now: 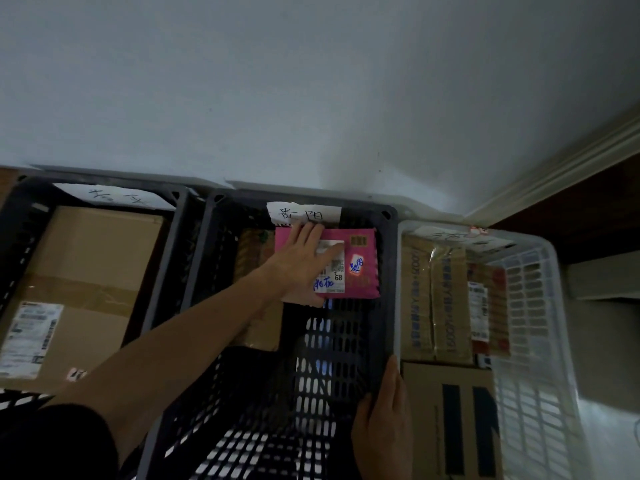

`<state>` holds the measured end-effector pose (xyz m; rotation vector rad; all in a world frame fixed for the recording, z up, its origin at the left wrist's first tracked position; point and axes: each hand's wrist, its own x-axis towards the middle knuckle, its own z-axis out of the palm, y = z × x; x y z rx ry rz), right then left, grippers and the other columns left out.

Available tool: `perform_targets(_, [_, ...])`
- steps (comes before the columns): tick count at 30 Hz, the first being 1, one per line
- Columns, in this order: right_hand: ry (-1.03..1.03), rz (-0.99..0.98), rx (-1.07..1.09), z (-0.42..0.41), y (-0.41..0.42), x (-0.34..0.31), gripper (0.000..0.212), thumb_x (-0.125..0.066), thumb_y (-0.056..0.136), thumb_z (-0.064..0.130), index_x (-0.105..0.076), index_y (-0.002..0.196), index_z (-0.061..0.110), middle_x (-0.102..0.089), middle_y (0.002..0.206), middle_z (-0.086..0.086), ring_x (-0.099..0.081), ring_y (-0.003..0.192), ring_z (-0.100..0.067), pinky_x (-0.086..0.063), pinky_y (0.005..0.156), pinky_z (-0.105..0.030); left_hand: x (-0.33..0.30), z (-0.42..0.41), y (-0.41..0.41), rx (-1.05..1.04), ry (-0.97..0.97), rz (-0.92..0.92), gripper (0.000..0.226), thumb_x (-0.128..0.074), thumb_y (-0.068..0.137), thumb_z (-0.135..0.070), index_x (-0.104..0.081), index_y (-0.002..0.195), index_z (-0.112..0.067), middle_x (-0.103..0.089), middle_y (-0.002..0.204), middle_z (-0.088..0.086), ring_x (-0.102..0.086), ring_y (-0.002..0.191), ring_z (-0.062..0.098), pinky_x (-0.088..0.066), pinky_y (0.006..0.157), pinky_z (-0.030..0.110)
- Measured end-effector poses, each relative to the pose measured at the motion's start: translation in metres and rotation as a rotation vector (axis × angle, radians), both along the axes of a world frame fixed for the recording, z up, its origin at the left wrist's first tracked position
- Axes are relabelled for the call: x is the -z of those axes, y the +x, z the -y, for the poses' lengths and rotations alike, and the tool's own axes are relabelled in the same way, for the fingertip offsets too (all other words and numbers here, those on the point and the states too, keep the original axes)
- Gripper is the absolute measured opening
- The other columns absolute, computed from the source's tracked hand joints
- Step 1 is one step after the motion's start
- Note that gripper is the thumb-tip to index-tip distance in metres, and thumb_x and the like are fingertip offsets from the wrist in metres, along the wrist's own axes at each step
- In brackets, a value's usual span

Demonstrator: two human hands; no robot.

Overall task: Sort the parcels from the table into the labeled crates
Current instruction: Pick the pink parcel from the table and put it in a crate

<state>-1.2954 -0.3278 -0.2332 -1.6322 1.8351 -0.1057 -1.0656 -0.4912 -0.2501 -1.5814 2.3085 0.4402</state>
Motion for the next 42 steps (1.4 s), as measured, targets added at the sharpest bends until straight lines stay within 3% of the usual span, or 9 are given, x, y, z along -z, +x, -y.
perform_targets(6, [-0.242, -0.065, 0.021, -0.014, -0.001, 0.002, 0.109, -0.072, 0.079, 0.015, -0.002, 0.162, 0.030, -0.057, 0.134, -0.032, -0.066, 0.107, -0.052, -0.059, 0.072, -0.062, 0.001, -0.007, 0.000, -0.019, -0.003, -0.038, 0.115, -0.060, 0.075, -0.079, -0.003, 0.159, -0.024, 0.001, 0.162, 0.026, 0.007, 0.150, 0.042, 0.022, 0.112, 0.050])
perform_targets(10, [-0.390, -0.030, -0.035, -0.003, 0.017, -0.015, 0.066, -0.047, 0.085, 0.036, -0.040, 0.144, 0.009, -0.039, 0.145, -0.015, -0.055, 0.122, -0.047, -0.054, 0.087, -0.064, 0.007, -0.006, 0.007, -0.025, 0.007, -0.046, 0.115, -0.058, 0.074, -0.081, -0.002, 0.159, -0.025, 0.003, 0.163, 0.027, 0.006, 0.151, 0.043, 0.018, 0.116, 0.052])
perform_targets(12, [-0.313, 0.076, 0.008, 0.012, 0.041, -0.031, 0.051, -0.051, 0.095, 0.031, -0.045, 0.144, 0.016, -0.039, 0.149, -0.006, -0.052, 0.129, -0.033, -0.053, 0.095, -0.051, 0.009, -0.003, 0.012, -0.027, -0.001, -0.056, 0.115, -0.059, 0.074, -0.080, -0.003, 0.159, -0.026, 0.003, 0.163, 0.025, 0.006, 0.151, 0.042, 0.018, 0.116, 0.052])
perform_targets(16, [0.226, 0.320, 0.254, 0.048, 0.069, -0.023, 0.055, -0.051, 0.104, 0.037, -0.033, 0.155, 0.025, -0.041, 0.154, 0.004, -0.052, 0.124, -0.013, -0.046, 0.100, -0.028, 0.008, -0.003, 0.010, -0.028, -0.028, -0.023, 0.114, -0.057, 0.073, -0.083, -0.005, 0.158, -0.026, -0.003, 0.162, 0.024, 0.001, 0.150, 0.042, 0.010, 0.121, 0.056])
perform_targets(21, [0.320, 0.491, 0.515, 0.077, 0.079, 0.000, 0.059, -0.049, 0.100, 0.054, -0.038, 0.152, 0.029, -0.057, 0.141, 0.002, -0.057, 0.122, -0.020, -0.046, 0.108, -0.046, 0.007, -0.011, 0.010, -0.090, -0.017, -0.030, 0.115, -0.056, 0.072, -0.085, -0.003, 0.157, -0.028, 0.000, 0.162, 0.025, 0.002, 0.150, 0.042, 0.007, 0.120, 0.055])
perform_targets(25, [0.349, 0.603, 0.638, 0.086, 0.080, 0.010, 0.040, -0.049, 0.098, 0.058, -0.053, 0.131, 0.034, -0.060, 0.131, -0.001, -0.063, 0.111, -0.021, -0.053, 0.099, -0.049, 0.003, -0.024, 0.009, -0.118, 0.024, -0.033, 0.115, -0.054, 0.075, -0.084, 0.002, 0.158, -0.027, 0.004, 0.163, 0.025, 0.003, 0.150, 0.043, 0.002, 0.122, 0.056])
perform_targets(30, [0.367, 0.718, 0.717, 0.087, 0.080, 0.006, 0.048, -0.055, 0.099, 0.051, -0.053, 0.137, 0.021, -0.061, 0.121, 0.000, -0.065, 0.106, -0.018, -0.056, 0.085, -0.038, -0.009, -0.027, 0.014, -0.106, 0.006, -0.053, 0.114, -0.052, 0.075, -0.085, 0.003, 0.158, -0.028, 0.005, 0.163, 0.024, 0.003, 0.151, 0.042, 0.002, 0.122, 0.056])
perform_targets(36, [0.262, 0.748, 0.828, 0.063, 0.077, -0.004, 0.069, -0.066, 0.084, 0.060, -0.052, 0.135, 0.015, -0.066, 0.116, -0.003, -0.067, 0.104, -0.018, -0.058, 0.090, -0.041, -0.027, -0.046, 0.034, -0.026, -0.009, -0.082, 0.116, -0.057, 0.071, -0.081, -0.002, 0.158, -0.029, -0.003, 0.162, 0.024, -0.001, 0.150, 0.041, 0.005, 0.121, 0.055])
perform_targets(42, [0.274, 0.687, 0.749, 0.016, 0.060, -0.015, 0.104, -0.065, 0.068, 0.069, -0.031, 0.156, 0.027, -0.057, 0.134, 0.000, -0.063, 0.116, -0.022, -0.052, 0.100, -0.046, -0.034, -0.103, 0.039, 0.080, 0.049, -0.128, 0.120, -0.060, 0.067, -0.082, 0.000, 0.158, -0.030, 0.000, 0.159, 0.026, 0.004, 0.148, 0.041, 0.014, 0.120, 0.054])
